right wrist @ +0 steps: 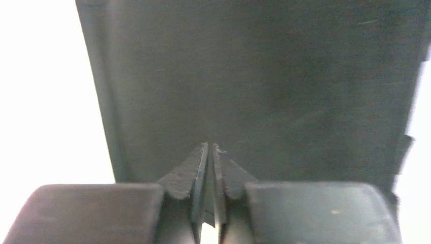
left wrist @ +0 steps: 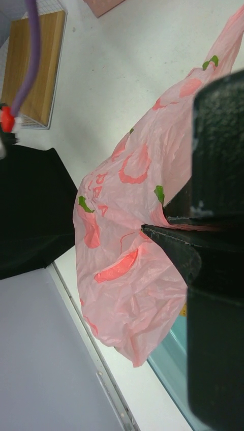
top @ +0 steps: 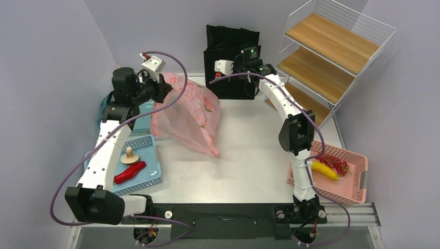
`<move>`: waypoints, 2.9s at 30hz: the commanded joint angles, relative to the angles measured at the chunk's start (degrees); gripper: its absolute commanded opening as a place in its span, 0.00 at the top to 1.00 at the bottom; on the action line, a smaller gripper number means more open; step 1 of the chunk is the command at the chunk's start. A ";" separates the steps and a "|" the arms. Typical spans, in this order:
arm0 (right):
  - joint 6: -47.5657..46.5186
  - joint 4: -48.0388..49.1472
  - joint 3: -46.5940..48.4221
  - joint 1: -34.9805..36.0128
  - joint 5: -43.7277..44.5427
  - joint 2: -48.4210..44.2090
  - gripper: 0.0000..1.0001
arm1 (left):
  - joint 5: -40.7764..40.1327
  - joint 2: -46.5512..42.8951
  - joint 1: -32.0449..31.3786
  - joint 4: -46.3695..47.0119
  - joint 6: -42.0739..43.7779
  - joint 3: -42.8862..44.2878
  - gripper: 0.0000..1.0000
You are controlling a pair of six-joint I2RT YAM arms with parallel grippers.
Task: Untie the knot of the grocery bags and take out the mixed food
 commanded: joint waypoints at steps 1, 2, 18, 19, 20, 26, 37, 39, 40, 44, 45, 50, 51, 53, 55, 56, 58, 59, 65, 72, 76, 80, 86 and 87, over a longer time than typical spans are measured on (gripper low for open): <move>-1.78 -5.00 -5.49 1.39 -1.87 -6.97 1.00 | -0.37 -2.77 2.05 1.31 -0.39 4.52 1.00; -0.73 -5.03 -6.55 1.55 -1.85 -8.51 1.00 | -0.40 -2.76 2.81 1.52 -0.35 5.06 1.00; 16.21 6.14 -16.57 2.73 -0.74 -22.25 0.46 | -2.53 0.15 4.06 11.44 0.42 9.21 1.00; 16.69 9.20 -15.85 2.72 0.47 -21.13 0.39 | -2.45 0.27 4.06 11.73 0.06 9.08 1.00; 16.45 10.34 -15.26 2.70 2.66 -20.31 0.36 | -2.22 0.29 4.06 12.23 -0.61 8.86 1.00; 12.70 11.55 -2.41 0.92 2.83 -8.85 0.31 | -1.90 0.13 4.06 12.35 -1.14 8.08 1.00; -0.31 11.68 6.40 -1.18 -3.75 3.54 0.27 | -2.06 -1.79 4.06 11.50 -2.42 4.83 1.00; -5.67 8.40 3.70 -1.18 -4.17 3.00 0.31 | -2.39 -2.03 4.06 11.39 -2.32 4.47 1.00; -8.40 5.70 3.00 -1.18 -4.23 2.99 0.34 | -2.42 -2.12 4.06 11.35 -2.23 4.28 1.00; -11.93 -1.10 4.59 -1.27 -4.21 4.12 0.44 | -2.51 -2.08 4.14 11.40 -2.09 3.90 1.00; -12.50 -1.80 4.63 -1.27 -4.16 4.19 0.47 | -2.47 -1.91 4.15 11.46 -2.07 3.87 1.00; -16.37 -5.06 1.98 -1.11 -3.11 2.85 0.80 | -2.34 -1.12 4.07 12.10 -2.70 4.07 1.00; -16.44 -5.27 1.52 -1.03 -2.91 2.31 0.86 | -2.31 -0.88 4.07 12.17 -2.78 4.17 1.00; -16.39 -5.38 -0.30 -1.06 -2.43 1.15 0.92 | -2.12 -0.67 4.09 12.19 -2.78 4.45 1.00; -15.60 -5.33 -1.62 -1.01 -2.46 -0.37 0.94 | -1.96 -0.54 4.13 12.18 -2.55 4.60 1.00; -14.77 -5.27 -1.86 -1.06 -2.84 -0.88 0.94 | -1.94 -0.51 4.14 12.34 -2.32 4.73 1.00; -10.08 -4.47 -1.97 -1.18 -4.02 -2.49 0.94 | -0.87 -0.25 4.04 12.00 -1.35 5.51 1.00; -5.70 -3.67 -2.09 -1.40 -4.51 -3.66 0.94 | 0.18 0.11 3.92 11.52 -0.74 5.95 1.00; 14.64 4.18 -9.60 -2.41 -9.09 -12.44 0.75 | 7.78 1.90 -2.47 -0.71 11.54 8.96 0.92; 38.32 17.60 -18.94 -5.25 -9.82 -22.07 0.45 | 7.33 10.15 -4.92 4.16 9.39 16.67 0.34; 46.68 20.74 -20.35 -6.96 -9.07 -24.18 0.40 | 4.12 21.34 -7.36 7.06 7.18 27.87 0.34; 51.64 23.16 -24.21 -7.95 -8.59 -27.19 0.36 | -1.05 36.23 -8.84 7.70 2.01 41.69 0.34; 50.68 23.65 -32.24 -8.28 -8.39 -33.26 0.31 | -4.62 52.24 -11.42 8.22 3.61 59.49 0.32; 50.27 23.62 -32.95 -8.45 -8.42 -34.49 0.31 | -4.98 54.01 -12.09 6.14 4.89 61.46 0.32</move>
